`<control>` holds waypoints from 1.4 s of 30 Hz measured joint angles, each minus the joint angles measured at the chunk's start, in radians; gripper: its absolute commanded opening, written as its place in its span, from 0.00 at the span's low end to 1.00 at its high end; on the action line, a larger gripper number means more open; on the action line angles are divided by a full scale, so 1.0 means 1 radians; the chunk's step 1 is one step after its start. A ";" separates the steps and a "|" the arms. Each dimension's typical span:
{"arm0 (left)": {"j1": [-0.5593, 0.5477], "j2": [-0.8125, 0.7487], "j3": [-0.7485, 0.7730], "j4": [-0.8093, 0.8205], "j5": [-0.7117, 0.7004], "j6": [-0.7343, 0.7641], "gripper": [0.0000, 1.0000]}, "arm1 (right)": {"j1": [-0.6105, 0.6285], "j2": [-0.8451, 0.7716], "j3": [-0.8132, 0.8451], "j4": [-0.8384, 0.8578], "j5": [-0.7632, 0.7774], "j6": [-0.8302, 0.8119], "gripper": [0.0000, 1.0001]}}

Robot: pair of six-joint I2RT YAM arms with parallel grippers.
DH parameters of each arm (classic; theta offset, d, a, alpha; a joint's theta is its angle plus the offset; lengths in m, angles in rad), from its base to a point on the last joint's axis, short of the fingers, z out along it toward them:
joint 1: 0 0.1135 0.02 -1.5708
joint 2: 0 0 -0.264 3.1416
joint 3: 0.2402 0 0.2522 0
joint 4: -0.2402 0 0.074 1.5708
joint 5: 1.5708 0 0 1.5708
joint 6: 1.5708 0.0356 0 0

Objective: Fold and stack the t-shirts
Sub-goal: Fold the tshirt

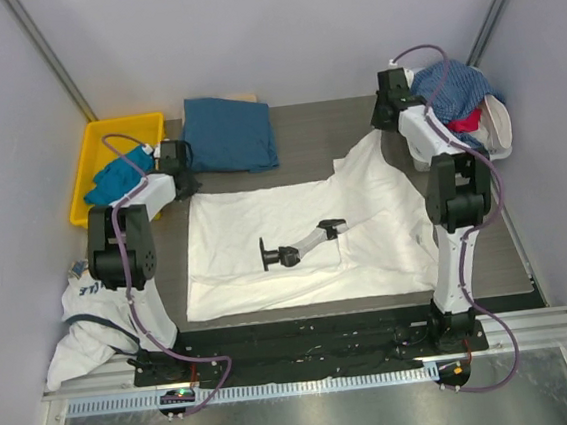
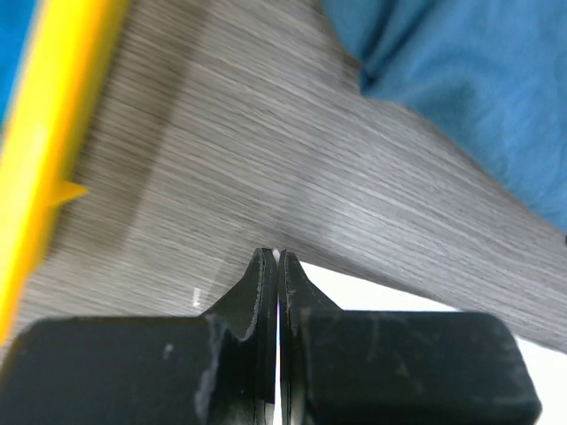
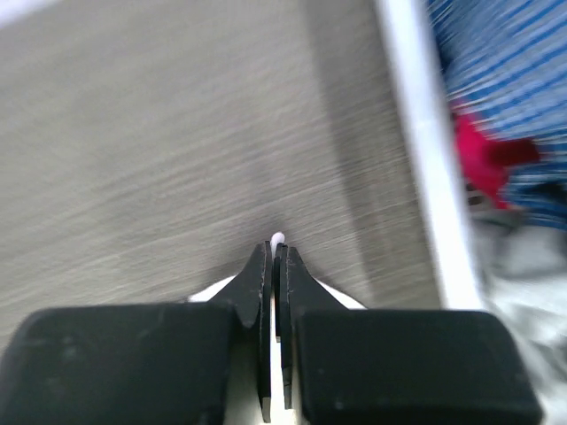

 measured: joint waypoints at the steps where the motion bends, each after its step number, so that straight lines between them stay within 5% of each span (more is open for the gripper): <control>1: 0.006 -0.006 0.001 -0.001 0.000 0.002 0.00 | -0.006 -0.032 -0.005 0.000 0.004 0.005 0.01; 13: 0.038 -0.126 -0.038 -0.015 0.000 0.005 0.00 | -0.021 -0.232 -0.175 0.015 0.013 0.039 0.01; 29: 0.039 -0.404 -0.275 -0.020 0.002 -0.050 0.00 | -0.021 -0.732 -0.630 0.019 0.085 0.165 0.01; 42: 0.039 -0.631 -0.523 -0.024 0.029 -0.146 0.00 | -0.021 -0.977 -0.966 -0.056 0.069 0.237 0.01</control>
